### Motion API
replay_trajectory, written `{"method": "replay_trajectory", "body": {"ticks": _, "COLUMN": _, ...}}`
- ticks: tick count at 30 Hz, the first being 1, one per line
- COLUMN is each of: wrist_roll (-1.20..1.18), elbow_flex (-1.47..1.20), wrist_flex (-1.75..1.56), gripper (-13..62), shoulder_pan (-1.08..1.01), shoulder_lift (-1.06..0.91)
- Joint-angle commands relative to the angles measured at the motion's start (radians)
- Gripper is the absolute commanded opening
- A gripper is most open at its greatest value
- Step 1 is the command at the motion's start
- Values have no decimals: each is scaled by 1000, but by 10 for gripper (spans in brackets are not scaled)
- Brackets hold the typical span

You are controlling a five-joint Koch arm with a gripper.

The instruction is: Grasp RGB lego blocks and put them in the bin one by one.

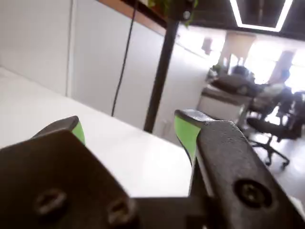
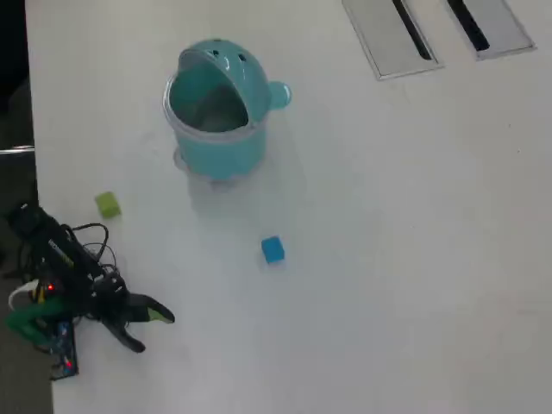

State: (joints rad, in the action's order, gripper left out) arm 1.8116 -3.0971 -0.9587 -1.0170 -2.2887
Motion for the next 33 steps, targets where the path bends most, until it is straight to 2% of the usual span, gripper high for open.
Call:
{"method": "replay_trajectory", "body": {"ticks": 1, "wrist_roll": -15, "elbow_flex": -41, "wrist_flex": -97, "gripper": 354, "shoulder_pan": -43, "shoulder_lift": -54}}
{"method": "replay_trajectory", "body": {"ticks": 13, "wrist_roll": 2, "elbow_flex": 127, "wrist_flex": 67, "gripper": 345, "shoulder_pan": -213, "shoulder_lift": 14}}
{"method": "replay_trajectory", "body": {"ticks": 21, "wrist_roll": 12, "elbow_flex": 322, "wrist_flex": 92, "gripper": 330, "shoulder_pan": -370, "shoulder_lift": 270}}
{"method": "replay_trajectory", "body": {"ticks": 30, "wrist_roll": 41, "elbow_flex": 407, "wrist_flex": 394, "gripper": 332, "shoulder_pan": -446, "shoulder_lift": 275}}
{"method": "replay_trajectory", "body": {"ticks": 31, "wrist_roll": 41, "elbow_flex": 543, "wrist_flex": 555, "gripper": 333, "shoulder_pan": -453, "shoulder_lift": 336}}
{"method": "replay_trajectory", "body": {"ticks": 33, "wrist_roll": 43, "elbow_flex": 641, "wrist_flex": 580, "gripper": 334, "shoulder_pan": -463, "shoulder_lift": 414}}
